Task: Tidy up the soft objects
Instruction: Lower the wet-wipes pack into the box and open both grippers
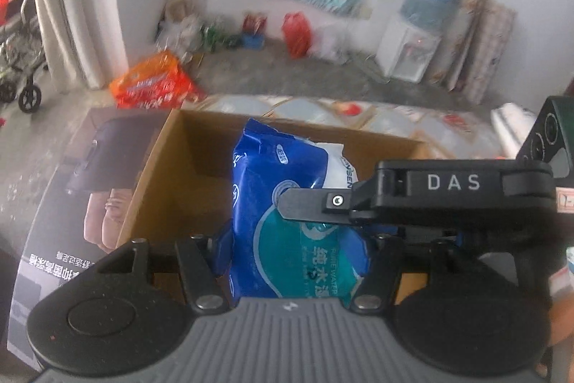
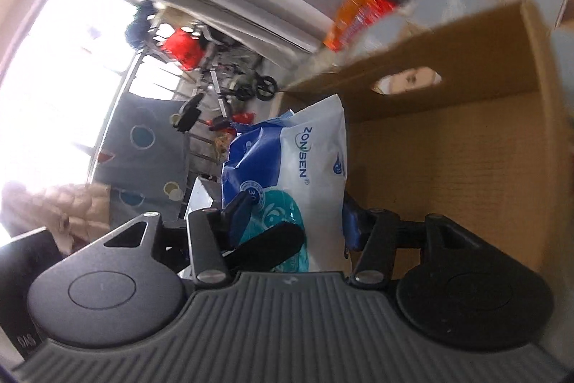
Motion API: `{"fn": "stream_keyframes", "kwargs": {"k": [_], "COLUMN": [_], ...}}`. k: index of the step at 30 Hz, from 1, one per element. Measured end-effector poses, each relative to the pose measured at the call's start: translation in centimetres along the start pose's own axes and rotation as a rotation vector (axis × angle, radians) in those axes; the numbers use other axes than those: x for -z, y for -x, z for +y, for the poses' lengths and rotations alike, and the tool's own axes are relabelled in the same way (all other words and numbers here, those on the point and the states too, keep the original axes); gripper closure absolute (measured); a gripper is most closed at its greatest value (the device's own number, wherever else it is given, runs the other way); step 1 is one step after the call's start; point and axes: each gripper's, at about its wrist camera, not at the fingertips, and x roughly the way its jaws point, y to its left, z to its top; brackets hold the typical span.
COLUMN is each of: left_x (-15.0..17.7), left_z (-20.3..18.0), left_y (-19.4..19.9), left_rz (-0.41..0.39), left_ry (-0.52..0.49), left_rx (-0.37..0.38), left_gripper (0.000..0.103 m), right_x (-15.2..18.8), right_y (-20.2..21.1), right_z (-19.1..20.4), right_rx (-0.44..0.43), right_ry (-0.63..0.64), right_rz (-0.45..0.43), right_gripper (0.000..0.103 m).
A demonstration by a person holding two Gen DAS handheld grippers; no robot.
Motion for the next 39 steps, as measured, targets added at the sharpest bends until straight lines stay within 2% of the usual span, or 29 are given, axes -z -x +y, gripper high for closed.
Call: {"fn": "stream_keyframes", "kwargs": {"k": [3, 7, 10, 14, 18, 22, 26, 30, 35, 39], "left_x": [-1.1, -1.9, -2.0, -1.9, -1.7, -1.8, -1.3, -0.1, 2.5, 5.7], "left_z": [1.2, 1.2, 1.4, 1.8, 1.4, 1.2, 0.3, -0.9, -3.6, -7.4], "left_y": [-2.7, -5.7, -7.4, -8.6, -8.0, -6.6, -3.9, -0.6, 4.4, 8.7], "left_rz": [0.035, 0.053, 0.075, 0.101, 0.086, 0.056, 0.004, -0.034, -0.091, -0.152], "left_ry": [0.005, -0.026, -0.027, -0.012, -0.02, 0.003, 0.008, 0.014, -0.008, -0.083], "left_rx": [-0.03, -0.111, -0.162, -0.148, -0.15, -0.13, -0.096, -0.047, 0.017, 0.093], "left_gripper": [0.04, 0.041, 0.037, 0.037, 0.036, 0.032, 0.028, 0.027, 0.026, 0.021], "right_x": [-1.1, -2.5, -2.9, -2.5, -2.0, -1.8, -1.2, -0.2, 2.5, 5.9], "right_y": [-2.8, -6.3, -9.1, -10.9, -11.1, -10.1, -7.2, -2.3, 6.4, 15.4], "right_z": [-1.5, -4.0, -5.9, -7.0, -6.8, -5.8, -3.8, -2.1, -0.6, -3.8], "right_rx": [0.018, 0.015, 0.048, 0.101, 0.068, 0.064, 0.044, -0.027, -0.122, -0.155], "right_ry": [-0.06, -0.17, -0.232, -0.23, -0.24, -0.211, -0.168, -0.118, -0.038, 0.016], "right_rz": [0.009, 0.022, 0.036, 0.046, 0.058, 0.026, -0.05, -0.13, -0.221, -0.266], "right_gripper": [0.051, 0.051, 0.05, 0.05, 0.048, 0.044, 0.043, 0.042, 0.042, 0.039]}}
